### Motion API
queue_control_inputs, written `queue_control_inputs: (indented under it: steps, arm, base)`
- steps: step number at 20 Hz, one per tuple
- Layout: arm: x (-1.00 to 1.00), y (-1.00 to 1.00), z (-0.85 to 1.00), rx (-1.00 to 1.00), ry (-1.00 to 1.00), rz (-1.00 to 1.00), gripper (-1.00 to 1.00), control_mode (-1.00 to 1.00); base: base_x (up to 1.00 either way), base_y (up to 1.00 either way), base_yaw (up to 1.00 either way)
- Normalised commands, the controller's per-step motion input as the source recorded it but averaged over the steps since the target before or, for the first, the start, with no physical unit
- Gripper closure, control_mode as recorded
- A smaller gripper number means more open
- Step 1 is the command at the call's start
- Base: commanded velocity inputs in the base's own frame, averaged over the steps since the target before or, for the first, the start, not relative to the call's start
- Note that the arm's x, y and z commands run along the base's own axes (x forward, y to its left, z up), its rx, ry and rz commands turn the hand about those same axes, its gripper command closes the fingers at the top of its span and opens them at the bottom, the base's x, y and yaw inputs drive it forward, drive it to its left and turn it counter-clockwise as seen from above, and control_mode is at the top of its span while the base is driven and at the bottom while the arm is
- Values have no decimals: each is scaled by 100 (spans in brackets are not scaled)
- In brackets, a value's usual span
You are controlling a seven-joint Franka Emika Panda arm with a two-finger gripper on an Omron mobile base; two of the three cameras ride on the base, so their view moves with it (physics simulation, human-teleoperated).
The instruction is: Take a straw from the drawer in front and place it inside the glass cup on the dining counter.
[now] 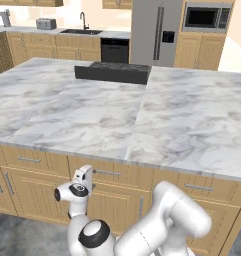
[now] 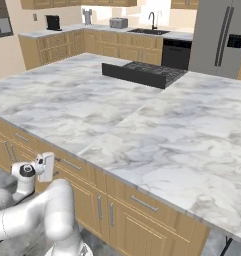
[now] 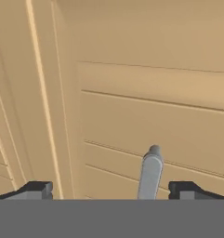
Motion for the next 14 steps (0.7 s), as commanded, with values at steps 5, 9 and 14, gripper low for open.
queue_control_inputs:
  steps: [5, 9, 14]
  arm:
    - [-1, 0, -12, 0, -14, 0, -100, -100]
    - [-3, 0, 0, 0, -22, 0, -100, -100]
    - [0, 0, 0, 0, -23, 0, -100, -100]
  base:
    - [0, 0, 0]
    - [0, 0, 0]
    - [0, 0, 0]
